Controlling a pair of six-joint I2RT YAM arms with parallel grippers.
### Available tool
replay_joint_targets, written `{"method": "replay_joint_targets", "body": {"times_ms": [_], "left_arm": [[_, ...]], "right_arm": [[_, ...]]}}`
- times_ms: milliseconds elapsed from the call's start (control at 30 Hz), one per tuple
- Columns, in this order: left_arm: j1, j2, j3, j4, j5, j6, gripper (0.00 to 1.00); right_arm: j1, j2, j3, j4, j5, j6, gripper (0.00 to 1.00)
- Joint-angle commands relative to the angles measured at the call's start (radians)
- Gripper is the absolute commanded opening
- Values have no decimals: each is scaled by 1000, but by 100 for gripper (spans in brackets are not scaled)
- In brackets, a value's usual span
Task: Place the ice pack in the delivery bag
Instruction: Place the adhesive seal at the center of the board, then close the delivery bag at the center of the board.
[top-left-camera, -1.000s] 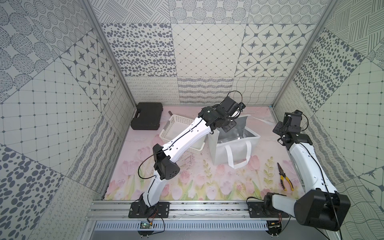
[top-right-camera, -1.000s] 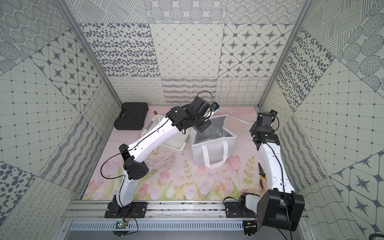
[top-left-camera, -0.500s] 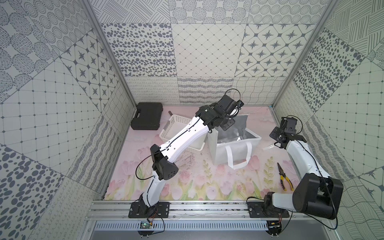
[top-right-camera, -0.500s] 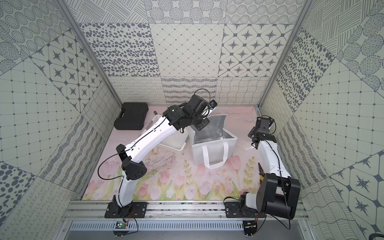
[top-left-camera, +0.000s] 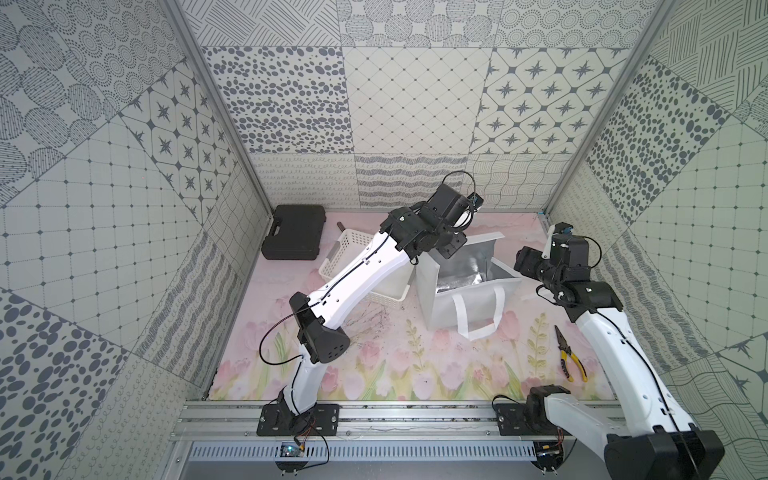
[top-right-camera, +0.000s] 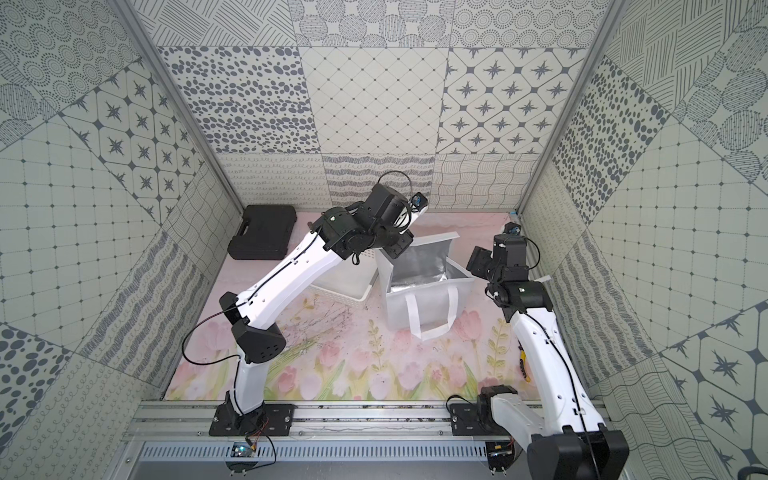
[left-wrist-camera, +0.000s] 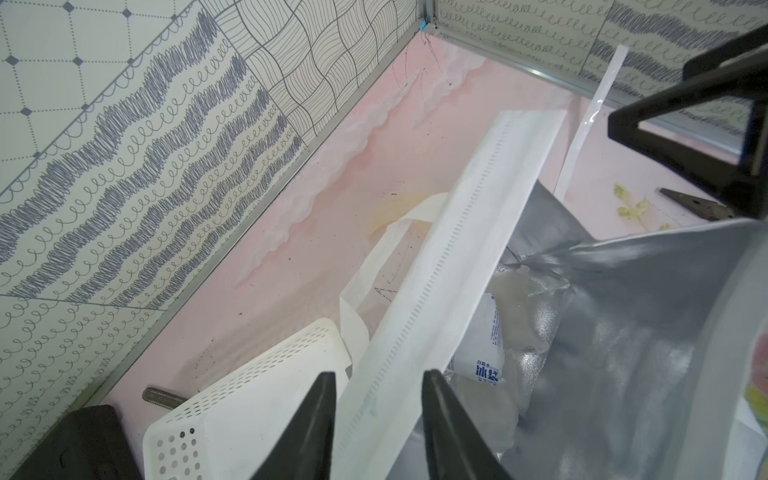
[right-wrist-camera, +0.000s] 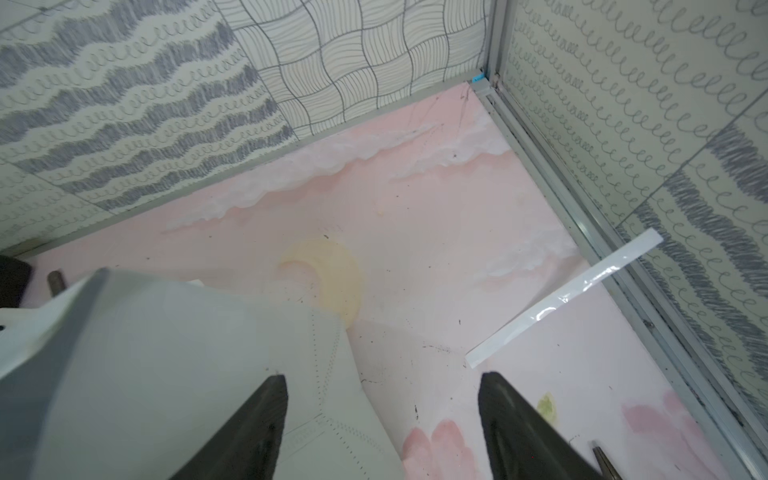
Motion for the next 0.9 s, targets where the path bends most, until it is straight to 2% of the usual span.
{"method": "replay_joint_targets", "body": {"times_ms": [0, 200, 367, 500, 600, 767, 867], "left_arm": [[34, -78, -12, -59, 88, -118, 43], [160, -202, -250, 32, 184, -205, 48], [309, -214, -360, 124, 359, -308, 52], [386, -210, -478, 258, 516, -361, 54], [401, -181, -520, 322, 585, -370, 54], [401, -106, -551, 424, 704, -396, 54], [401, -50, -529, 434, 735, -407, 53]], "right_arm": [[53, -41, 44, -83, -4, -12, 75], [267, -107, 47, -159, 78, 44, 66], [499, -142, 19, -196, 176, 147, 57], [670, -160, -12, -200, 288, 185, 58], [767, -151, -15, -199, 347, 186, 59], [870, -113, -60, -121, 356, 211, 55], [935, -83, -62, -104, 396, 211, 58]]}}
